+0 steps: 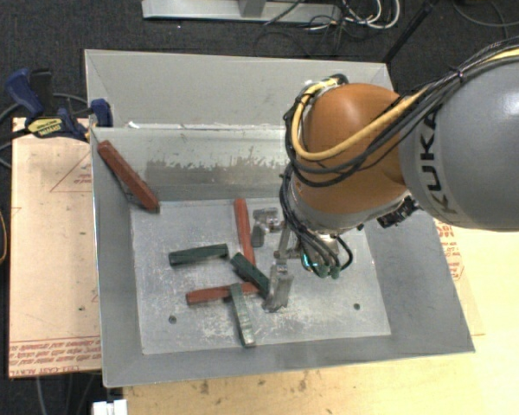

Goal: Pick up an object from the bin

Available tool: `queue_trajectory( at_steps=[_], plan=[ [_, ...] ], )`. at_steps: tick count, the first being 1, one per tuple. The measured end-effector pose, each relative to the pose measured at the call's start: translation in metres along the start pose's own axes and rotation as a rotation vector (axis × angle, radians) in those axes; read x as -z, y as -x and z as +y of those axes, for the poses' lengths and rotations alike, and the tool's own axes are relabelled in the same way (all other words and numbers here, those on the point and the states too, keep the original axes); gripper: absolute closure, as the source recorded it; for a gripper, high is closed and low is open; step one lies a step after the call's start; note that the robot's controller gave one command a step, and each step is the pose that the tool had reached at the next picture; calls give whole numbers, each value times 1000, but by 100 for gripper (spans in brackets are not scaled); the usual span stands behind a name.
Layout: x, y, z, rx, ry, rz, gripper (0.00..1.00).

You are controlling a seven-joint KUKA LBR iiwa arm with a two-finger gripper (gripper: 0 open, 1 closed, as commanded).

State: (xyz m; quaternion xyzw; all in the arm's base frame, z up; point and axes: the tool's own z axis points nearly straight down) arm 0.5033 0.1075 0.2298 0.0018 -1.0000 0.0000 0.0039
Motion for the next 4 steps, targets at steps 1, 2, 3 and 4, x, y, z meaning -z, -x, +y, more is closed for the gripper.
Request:
queue_trajectory(
  at_steps=[1,2,3,4],
  plan=[
    [-129,19,8,347,0,-3,0],
    [-160,24,3,236,0,-3,0],
    [-157,63,17,157,2,-11,0],
    [-158,99,-13,-16,1,-13,0]
  ],
)
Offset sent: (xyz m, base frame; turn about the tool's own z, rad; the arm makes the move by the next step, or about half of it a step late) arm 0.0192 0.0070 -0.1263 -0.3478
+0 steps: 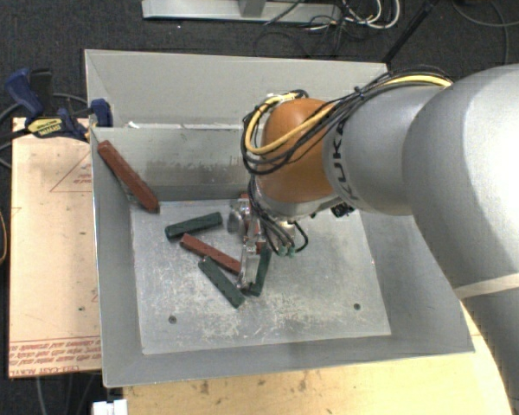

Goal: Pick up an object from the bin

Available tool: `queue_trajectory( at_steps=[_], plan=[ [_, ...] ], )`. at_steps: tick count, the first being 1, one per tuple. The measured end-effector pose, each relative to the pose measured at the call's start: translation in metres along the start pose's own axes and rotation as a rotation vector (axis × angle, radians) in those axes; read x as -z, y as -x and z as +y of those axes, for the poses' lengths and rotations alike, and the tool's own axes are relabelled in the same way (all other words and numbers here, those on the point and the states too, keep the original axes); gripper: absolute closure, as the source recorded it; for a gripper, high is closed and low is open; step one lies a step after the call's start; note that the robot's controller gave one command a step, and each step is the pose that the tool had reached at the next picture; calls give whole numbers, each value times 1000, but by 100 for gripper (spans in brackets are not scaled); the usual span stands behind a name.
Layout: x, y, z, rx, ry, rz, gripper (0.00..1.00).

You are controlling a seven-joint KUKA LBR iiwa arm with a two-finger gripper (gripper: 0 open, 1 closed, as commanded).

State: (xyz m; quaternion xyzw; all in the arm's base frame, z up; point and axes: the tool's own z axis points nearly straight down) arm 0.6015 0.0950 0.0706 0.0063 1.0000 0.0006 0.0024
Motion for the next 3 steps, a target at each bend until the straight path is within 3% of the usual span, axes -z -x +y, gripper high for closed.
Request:
queue_trajectory(
  at_steps=[1,2,3],
  plan=[
    [-1,-36,17,-56,0,6,0],
    [0,-35,16,-59,0,5,100],
    [141,-27,20,114,1,-7,100]
  ],
)
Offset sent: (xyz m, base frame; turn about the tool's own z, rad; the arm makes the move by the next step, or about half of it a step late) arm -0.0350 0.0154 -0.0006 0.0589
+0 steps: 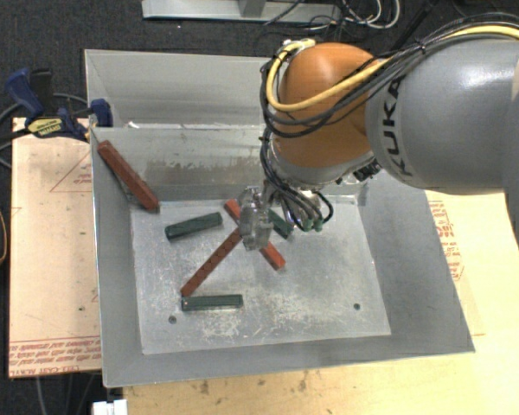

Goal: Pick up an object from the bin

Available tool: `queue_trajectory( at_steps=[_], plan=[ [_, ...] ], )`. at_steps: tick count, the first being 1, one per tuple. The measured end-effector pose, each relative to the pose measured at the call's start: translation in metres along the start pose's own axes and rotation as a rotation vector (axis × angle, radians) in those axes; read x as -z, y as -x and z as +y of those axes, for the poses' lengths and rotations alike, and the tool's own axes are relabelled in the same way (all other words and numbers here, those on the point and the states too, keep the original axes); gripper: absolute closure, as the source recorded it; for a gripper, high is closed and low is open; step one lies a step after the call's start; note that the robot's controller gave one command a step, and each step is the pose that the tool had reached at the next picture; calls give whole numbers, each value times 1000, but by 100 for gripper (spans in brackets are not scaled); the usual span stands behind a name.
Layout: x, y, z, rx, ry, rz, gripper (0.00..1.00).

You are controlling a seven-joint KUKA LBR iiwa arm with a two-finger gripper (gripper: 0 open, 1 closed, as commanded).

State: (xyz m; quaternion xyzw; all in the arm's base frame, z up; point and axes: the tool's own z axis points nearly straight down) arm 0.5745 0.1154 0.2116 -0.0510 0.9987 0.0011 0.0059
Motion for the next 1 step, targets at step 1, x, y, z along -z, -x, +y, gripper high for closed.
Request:
queue_trajectory(
  at_steps=[1],
  plan=[
    [-5,-2,0,-1,0,9,0]
  ],
)
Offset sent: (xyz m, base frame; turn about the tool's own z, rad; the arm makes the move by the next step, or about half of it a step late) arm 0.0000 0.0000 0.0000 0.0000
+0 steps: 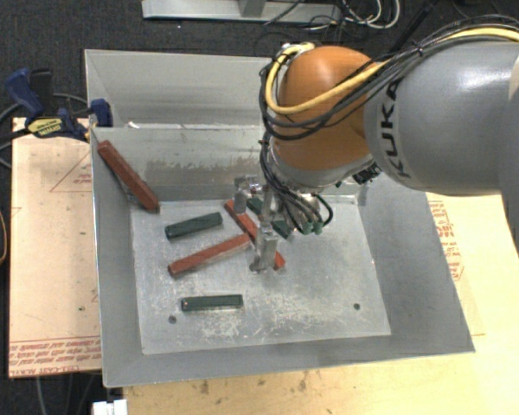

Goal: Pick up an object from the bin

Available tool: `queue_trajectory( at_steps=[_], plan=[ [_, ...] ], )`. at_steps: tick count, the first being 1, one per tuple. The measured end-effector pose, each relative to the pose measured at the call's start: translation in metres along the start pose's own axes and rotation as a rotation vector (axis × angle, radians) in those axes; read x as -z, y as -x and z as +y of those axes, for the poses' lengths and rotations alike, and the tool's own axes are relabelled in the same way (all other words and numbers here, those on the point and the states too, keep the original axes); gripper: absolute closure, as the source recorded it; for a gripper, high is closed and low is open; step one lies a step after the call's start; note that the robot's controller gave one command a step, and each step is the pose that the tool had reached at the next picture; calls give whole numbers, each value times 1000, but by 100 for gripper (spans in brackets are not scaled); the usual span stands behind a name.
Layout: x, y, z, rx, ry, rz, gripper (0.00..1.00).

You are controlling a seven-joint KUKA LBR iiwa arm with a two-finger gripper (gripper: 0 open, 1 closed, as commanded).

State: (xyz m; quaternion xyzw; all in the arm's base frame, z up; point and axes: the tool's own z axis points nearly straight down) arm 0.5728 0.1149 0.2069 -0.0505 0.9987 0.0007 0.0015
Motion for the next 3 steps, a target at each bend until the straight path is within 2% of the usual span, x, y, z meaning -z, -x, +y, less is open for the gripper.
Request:
queue_trajectory(
  at_steps=[1,2,3],
  plan=[
    [-136,-33,30,173,1,7,0],
    [-133,-32,29,172,1,4,100],
    [43,-13,34,142,1,-10,100]
  ],
)
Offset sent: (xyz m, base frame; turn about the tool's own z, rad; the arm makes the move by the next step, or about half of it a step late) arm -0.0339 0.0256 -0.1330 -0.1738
